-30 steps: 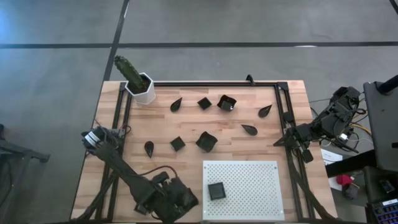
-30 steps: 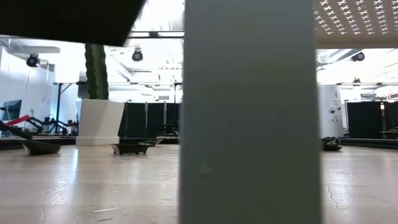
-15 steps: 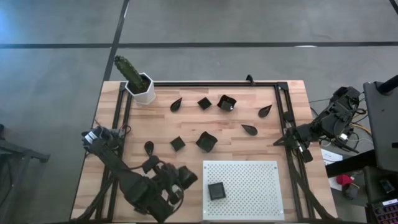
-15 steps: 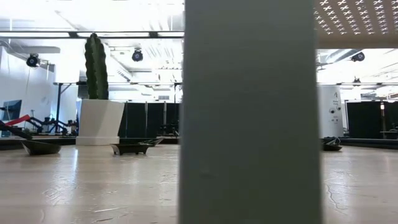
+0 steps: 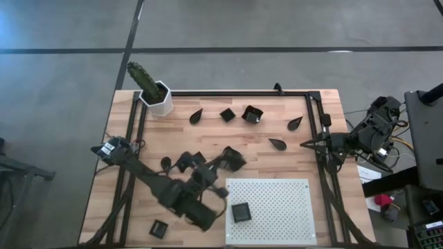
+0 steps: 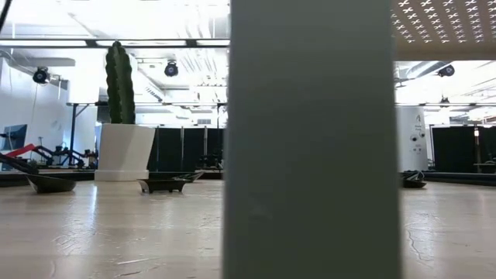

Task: Pick & Place Mini shaped plates
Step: Put the distorted square plate on the shelf

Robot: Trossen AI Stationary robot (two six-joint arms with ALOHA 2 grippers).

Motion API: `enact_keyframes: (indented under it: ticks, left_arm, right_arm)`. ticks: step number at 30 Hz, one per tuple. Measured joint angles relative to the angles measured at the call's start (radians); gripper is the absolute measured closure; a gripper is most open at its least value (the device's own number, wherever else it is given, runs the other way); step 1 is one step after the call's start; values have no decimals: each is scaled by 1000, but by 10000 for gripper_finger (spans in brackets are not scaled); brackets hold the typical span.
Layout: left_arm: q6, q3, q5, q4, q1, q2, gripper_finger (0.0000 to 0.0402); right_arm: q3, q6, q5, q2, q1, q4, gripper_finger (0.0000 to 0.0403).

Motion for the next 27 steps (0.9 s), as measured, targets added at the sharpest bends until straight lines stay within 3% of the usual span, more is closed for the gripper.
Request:
enact_keyframes:
  ticks: [4,8,18,27]
  left_arm:
    - [262,-16,-20,232,61,9,401]
    - [415,-19,-18,369,94,27,401]
    - [478,-26,-23,467,111,58,401]
    - [566,-32,-50,575,142,87,402]
  right_arm:
    - [0,2,-4,1,0,9,394]
    - [0,30,-4,1,0,9,394]
    - [-1,-58,48,23,0,53,394]
    - [-2,-186,80,124,-2,166,394]
